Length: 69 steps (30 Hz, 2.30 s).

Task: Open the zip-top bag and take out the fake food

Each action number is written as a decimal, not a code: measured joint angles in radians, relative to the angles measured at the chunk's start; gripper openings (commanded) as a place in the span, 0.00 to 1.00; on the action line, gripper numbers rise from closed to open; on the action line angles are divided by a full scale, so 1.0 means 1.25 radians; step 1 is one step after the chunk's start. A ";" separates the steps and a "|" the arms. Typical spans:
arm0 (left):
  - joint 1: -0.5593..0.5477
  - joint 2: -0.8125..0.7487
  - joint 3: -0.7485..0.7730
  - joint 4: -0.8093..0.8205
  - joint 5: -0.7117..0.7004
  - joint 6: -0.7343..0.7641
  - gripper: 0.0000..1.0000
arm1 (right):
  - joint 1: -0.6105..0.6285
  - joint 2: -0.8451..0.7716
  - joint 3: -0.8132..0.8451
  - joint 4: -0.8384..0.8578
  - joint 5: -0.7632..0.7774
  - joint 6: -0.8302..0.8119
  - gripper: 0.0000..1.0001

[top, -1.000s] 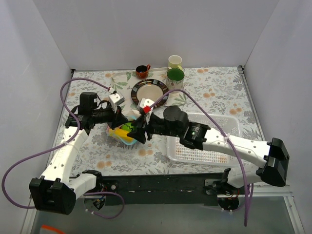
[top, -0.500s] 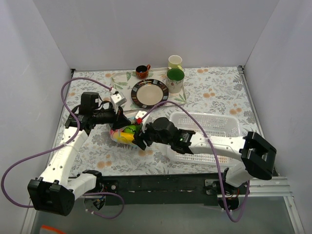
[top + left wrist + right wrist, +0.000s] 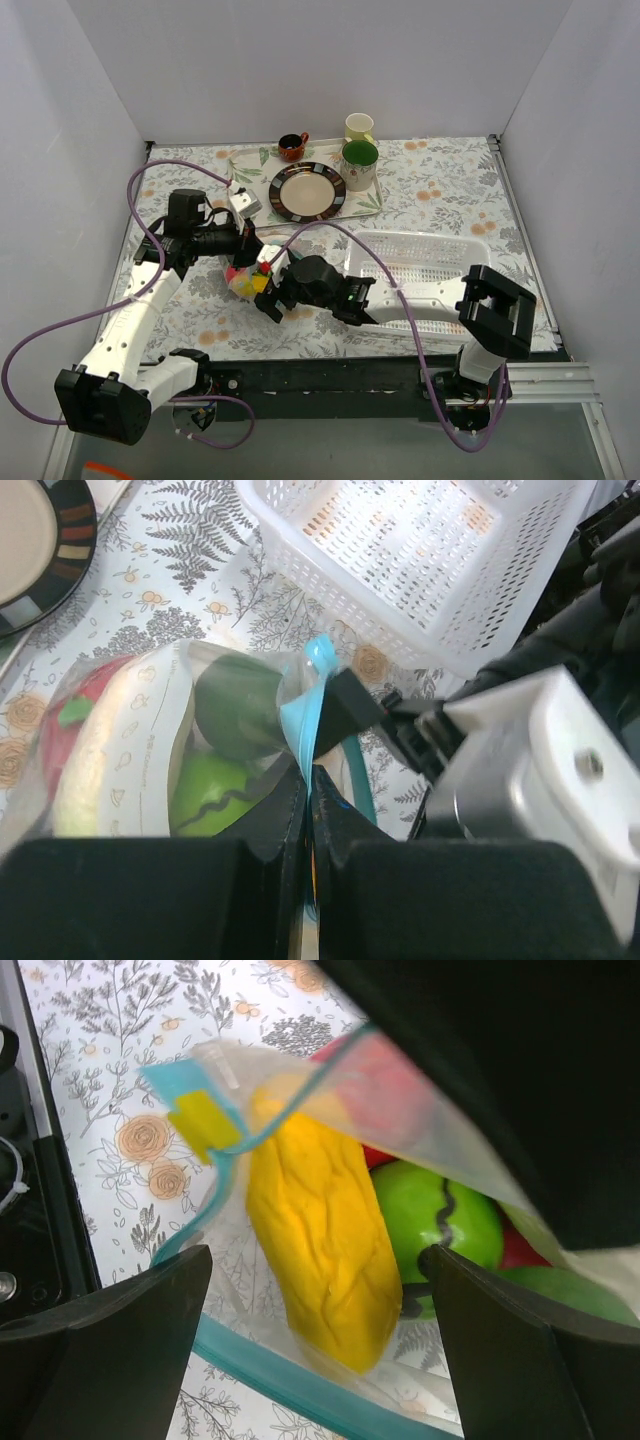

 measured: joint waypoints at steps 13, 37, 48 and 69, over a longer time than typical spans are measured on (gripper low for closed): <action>-0.012 0.006 0.000 0.006 -0.001 -0.036 0.00 | 0.062 0.087 0.024 0.052 0.174 -0.100 0.90; -0.028 0.069 0.085 0.065 -0.199 0.012 0.98 | 0.081 -0.095 -0.100 -0.045 0.242 -0.027 0.01; -0.012 0.215 -0.081 0.177 -0.193 0.015 0.98 | 0.100 -0.131 -0.199 -0.104 0.212 0.099 0.01; 0.016 0.165 -0.244 0.259 -0.197 0.059 0.00 | 0.170 -0.148 -0.231 -0.063 0.392 0.086 0.01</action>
